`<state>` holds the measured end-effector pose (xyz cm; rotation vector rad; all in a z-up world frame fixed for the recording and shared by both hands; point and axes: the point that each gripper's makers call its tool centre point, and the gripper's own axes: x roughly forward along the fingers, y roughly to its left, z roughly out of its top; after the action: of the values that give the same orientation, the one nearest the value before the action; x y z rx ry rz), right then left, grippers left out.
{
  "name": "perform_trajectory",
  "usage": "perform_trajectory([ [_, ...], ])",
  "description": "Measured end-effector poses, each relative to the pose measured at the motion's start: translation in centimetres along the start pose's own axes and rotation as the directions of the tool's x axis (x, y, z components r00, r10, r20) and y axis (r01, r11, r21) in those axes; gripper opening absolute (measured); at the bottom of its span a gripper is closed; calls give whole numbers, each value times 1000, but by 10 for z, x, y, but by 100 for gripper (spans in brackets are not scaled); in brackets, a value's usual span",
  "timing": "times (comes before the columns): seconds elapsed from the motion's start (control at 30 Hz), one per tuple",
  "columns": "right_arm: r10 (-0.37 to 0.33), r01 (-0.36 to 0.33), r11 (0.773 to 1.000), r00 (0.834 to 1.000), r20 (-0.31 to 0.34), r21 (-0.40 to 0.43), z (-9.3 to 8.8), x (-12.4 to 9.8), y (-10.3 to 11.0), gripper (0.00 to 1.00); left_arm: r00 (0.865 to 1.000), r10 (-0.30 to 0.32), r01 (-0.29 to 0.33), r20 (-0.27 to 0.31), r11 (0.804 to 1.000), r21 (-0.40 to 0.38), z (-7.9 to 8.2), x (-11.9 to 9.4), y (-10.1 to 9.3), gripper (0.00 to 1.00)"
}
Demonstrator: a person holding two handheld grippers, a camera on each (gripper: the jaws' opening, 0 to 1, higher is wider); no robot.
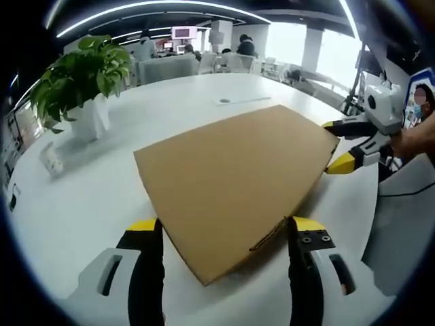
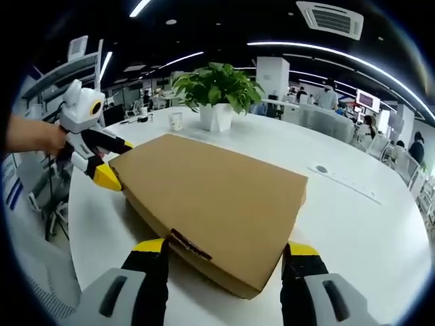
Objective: Operate the shoe box by opening the lid, removing the specified soft item, and placing it in the target area until the item is outside and the box remains undamaged.
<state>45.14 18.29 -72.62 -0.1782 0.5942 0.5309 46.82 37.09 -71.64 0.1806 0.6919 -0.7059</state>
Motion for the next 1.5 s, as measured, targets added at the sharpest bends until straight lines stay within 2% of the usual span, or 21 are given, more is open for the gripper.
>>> perform_trajectory([
  [0.87,-29,30,999,1000,-3,21,4,5,14,64,999,-25,26,-28,999,31,-3,-2,18,74],
  [1.5,-59,59,997,998,-7,41,3,3,20,64,999,-22,24,-41,998,61,-4,-2,20,76],
])
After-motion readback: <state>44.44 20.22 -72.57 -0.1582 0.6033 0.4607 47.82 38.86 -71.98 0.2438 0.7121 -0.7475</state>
